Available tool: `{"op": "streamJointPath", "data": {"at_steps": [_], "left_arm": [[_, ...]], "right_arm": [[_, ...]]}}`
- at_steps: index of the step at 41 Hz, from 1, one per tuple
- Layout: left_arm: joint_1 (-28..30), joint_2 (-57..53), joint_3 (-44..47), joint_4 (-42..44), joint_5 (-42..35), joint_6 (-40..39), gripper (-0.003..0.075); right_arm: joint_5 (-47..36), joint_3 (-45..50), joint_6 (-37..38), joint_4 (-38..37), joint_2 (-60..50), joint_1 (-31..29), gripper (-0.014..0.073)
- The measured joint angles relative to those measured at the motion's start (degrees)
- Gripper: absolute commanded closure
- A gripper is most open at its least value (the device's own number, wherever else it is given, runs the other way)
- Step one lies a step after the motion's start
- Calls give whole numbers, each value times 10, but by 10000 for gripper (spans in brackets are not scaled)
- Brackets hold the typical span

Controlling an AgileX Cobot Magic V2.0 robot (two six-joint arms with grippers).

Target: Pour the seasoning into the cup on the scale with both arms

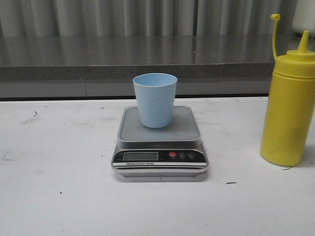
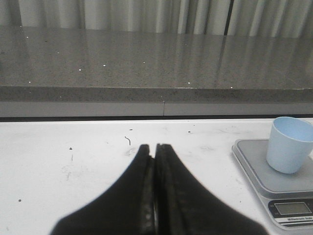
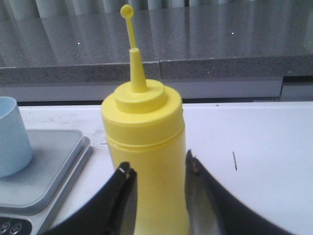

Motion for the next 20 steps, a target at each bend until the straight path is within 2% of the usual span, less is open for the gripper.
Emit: {"op": "streamJointPath", "data": {"at_steps": [5,11,15,20], "left_arm": [[0,0,0,0,0,0,740],[0,0,0,0,0,0,740],[0,0,0,0,0,0,740],[0,0,0,0,0,0,740]], "right_arm": [[162,-31,0,1,-88,0,380],[329,-88,-18,1,-174,0,547],[408,-112,-29,1,-223,0,658],[468,-117,-31,0,-286,0,662]]}}
